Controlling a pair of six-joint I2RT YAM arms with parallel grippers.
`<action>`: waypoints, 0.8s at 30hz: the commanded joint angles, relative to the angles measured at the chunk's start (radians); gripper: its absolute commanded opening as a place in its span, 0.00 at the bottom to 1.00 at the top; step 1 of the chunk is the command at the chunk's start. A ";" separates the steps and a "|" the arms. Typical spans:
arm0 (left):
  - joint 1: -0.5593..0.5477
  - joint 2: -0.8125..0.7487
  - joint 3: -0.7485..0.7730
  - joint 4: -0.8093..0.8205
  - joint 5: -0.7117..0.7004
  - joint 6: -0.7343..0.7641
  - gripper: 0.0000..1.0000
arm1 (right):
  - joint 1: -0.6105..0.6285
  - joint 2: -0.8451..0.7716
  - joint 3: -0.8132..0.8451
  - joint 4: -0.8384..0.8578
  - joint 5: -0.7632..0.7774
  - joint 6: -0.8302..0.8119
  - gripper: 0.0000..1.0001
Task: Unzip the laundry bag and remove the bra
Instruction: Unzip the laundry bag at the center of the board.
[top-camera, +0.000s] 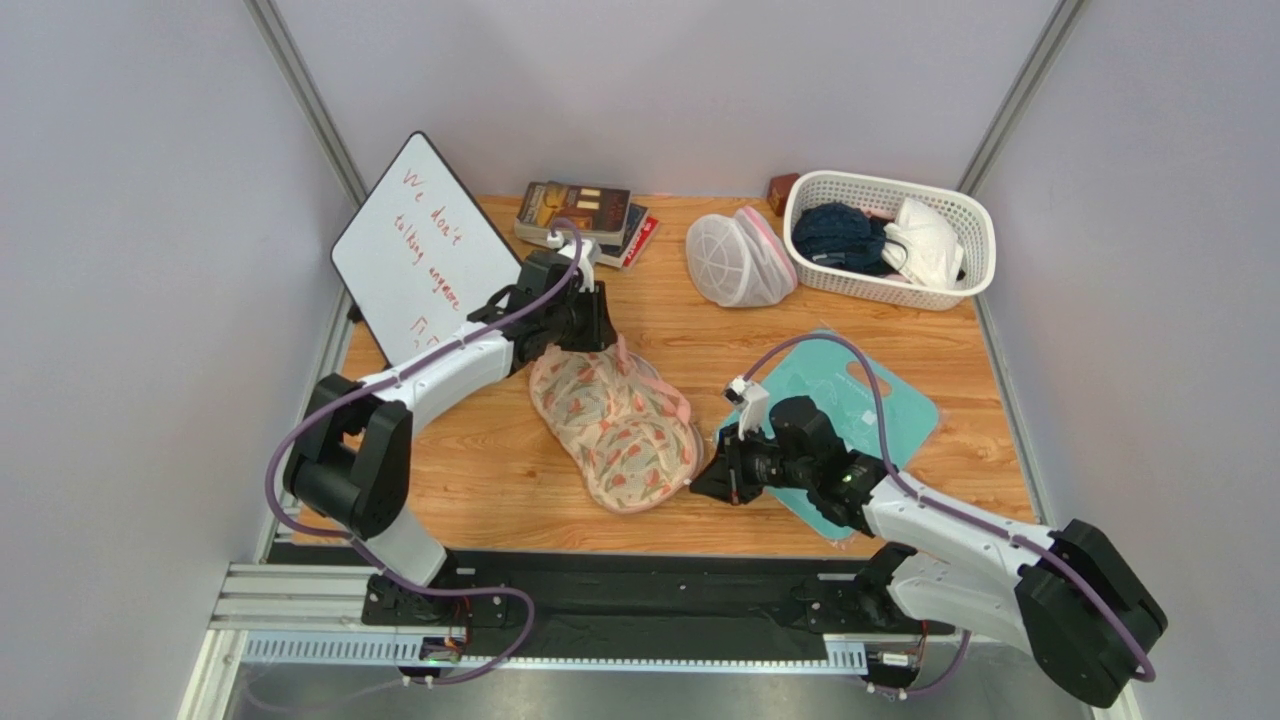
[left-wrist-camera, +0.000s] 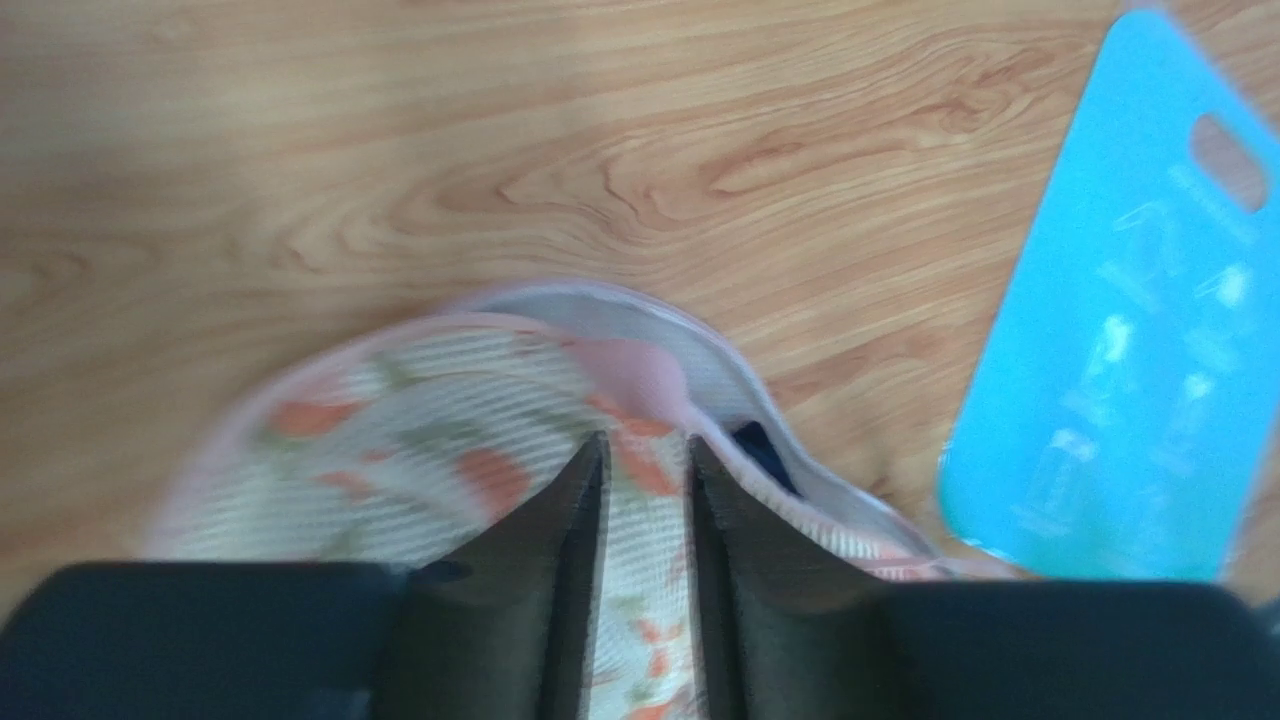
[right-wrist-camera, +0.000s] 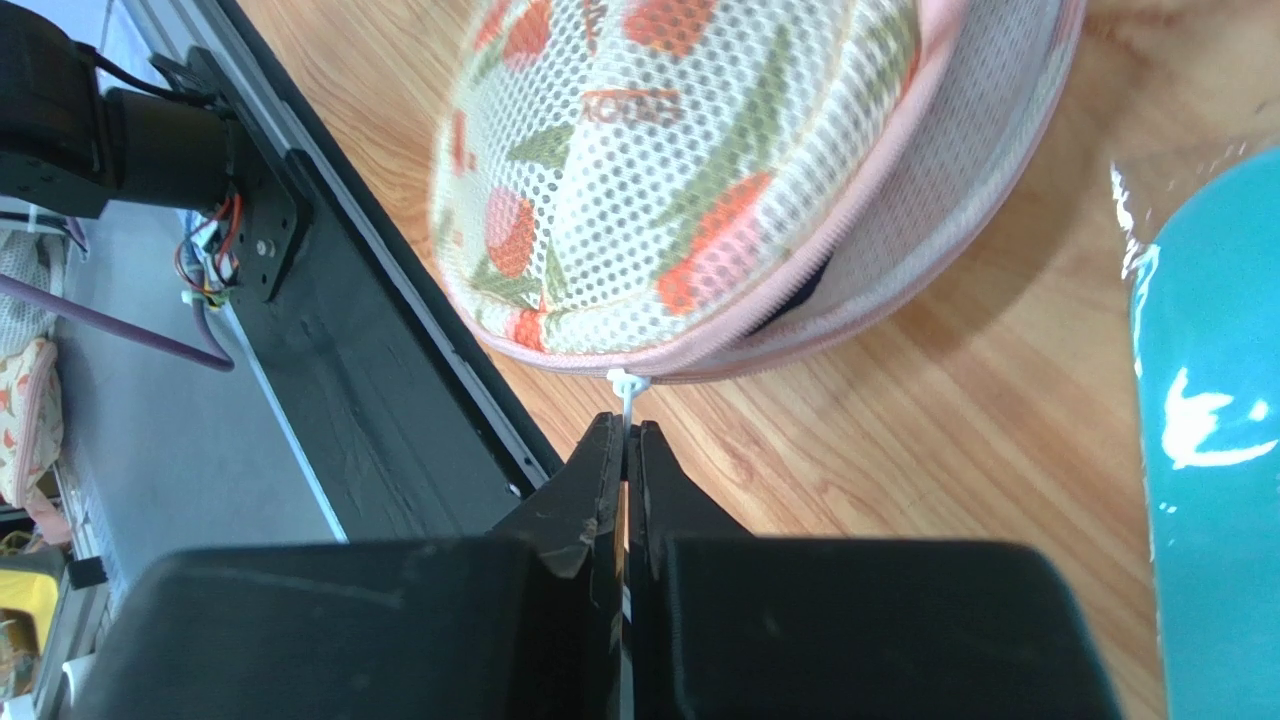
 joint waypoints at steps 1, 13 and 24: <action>-0.023 -0.080 0.041 0.008 -0.041 0.045 0.57 | 0.011 0.019 -0.014 0.004 0.000 0.039 0.00; -0.075 -0.274 -0.229 -0.029 0.074 -0.048 0.76 | 0.011 0.068 0.000 0.055 0.035 0.077 0.00; -0.123 -0.167 -0.335 0.098 0.095 -0.085 0.76 | 0.013 0.095 0.040 0.040 0.087 0.082 0.00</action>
